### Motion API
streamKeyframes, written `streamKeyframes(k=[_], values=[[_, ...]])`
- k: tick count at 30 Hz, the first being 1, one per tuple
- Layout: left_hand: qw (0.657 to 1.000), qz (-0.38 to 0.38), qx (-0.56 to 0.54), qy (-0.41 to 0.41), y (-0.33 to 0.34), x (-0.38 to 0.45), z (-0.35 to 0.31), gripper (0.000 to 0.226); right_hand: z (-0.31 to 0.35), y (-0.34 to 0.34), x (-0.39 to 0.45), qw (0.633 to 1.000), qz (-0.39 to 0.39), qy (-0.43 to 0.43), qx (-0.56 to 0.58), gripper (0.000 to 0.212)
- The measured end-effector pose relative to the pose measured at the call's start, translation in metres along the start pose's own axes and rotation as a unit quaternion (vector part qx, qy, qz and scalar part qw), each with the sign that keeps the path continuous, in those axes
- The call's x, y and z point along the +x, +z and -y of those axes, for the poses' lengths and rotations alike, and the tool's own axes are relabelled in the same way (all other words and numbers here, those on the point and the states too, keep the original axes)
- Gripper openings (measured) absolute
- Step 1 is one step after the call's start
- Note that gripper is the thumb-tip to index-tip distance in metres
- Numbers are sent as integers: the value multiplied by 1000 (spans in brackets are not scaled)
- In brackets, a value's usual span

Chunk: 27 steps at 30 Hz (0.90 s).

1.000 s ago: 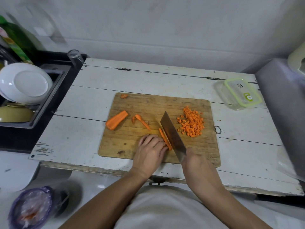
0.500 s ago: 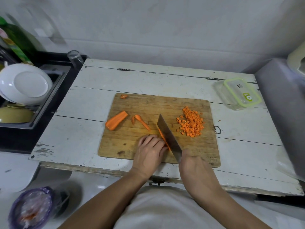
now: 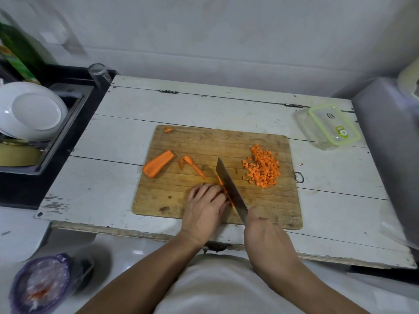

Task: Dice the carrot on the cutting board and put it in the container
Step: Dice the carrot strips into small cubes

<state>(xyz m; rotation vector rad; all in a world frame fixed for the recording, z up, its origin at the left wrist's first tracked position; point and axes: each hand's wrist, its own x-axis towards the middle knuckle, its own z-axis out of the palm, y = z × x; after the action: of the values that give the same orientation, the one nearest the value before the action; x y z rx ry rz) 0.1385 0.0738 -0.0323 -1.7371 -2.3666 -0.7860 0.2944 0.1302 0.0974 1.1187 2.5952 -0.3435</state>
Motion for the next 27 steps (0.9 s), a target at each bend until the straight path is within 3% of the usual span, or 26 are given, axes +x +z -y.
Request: streamKeyframes(k=[18, 27], values=[[1000, 21, -2, -5, -3, 2, 2, 9, 9, -1, 15, 998, -2, -16, -60, 34], [999, 50, 14, -14, -4, 4, 1, 8, 11, 7, 33, 1000, -22, 12, 10, 27]])
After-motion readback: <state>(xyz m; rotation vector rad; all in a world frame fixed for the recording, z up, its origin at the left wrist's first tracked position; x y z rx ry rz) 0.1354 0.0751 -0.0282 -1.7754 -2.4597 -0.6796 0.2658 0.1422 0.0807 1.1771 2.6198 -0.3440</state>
